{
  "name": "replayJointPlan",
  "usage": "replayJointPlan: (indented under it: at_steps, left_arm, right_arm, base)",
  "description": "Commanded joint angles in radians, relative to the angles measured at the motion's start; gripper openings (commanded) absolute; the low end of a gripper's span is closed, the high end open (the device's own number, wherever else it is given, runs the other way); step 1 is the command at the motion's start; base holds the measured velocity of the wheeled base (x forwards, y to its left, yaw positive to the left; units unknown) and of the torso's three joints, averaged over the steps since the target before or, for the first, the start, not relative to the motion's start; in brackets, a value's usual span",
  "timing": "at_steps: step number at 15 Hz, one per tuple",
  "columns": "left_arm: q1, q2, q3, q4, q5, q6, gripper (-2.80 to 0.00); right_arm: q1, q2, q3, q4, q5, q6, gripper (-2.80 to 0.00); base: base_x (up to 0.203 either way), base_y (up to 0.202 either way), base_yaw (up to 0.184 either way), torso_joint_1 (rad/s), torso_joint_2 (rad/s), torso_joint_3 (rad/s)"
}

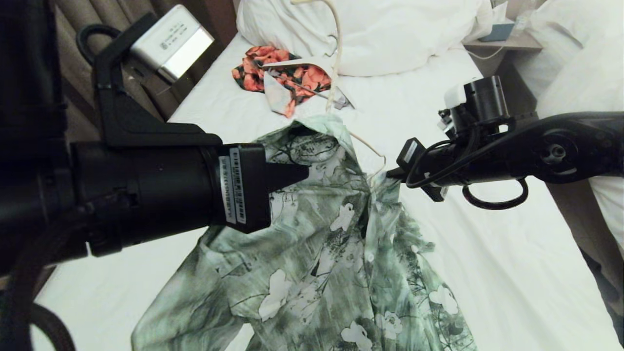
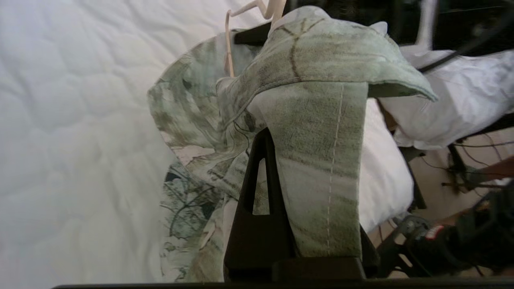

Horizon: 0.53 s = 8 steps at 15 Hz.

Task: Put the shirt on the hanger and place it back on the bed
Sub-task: Hook the other side of the shirt onto the hanger

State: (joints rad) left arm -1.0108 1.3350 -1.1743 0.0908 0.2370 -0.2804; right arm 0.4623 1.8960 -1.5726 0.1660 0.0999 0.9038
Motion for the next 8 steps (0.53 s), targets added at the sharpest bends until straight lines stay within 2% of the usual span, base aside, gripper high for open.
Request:
replayJointPlan:
  at_steps: [1,8]
  left_arm:
    - [-0.036,-0.017,-0.005,0.041,0.002,-0.003,-2.80]
    - [-0.086,0.033,-0.002,0.067,0.000,-0.037,-2.80]
  right_arm:
    - [-0.001,0.000,-0.004,0.000,-0.008,0.001,-2.80]
    - [0.022,-0.062,-0.026,0.003,-0.009,-0.044,-2.80]
  base:
    - [0.000,0.000,0.000,0.000,0.00,0.000]
    - [0.000,0.000,0.000,0.000,0.00,0.000]
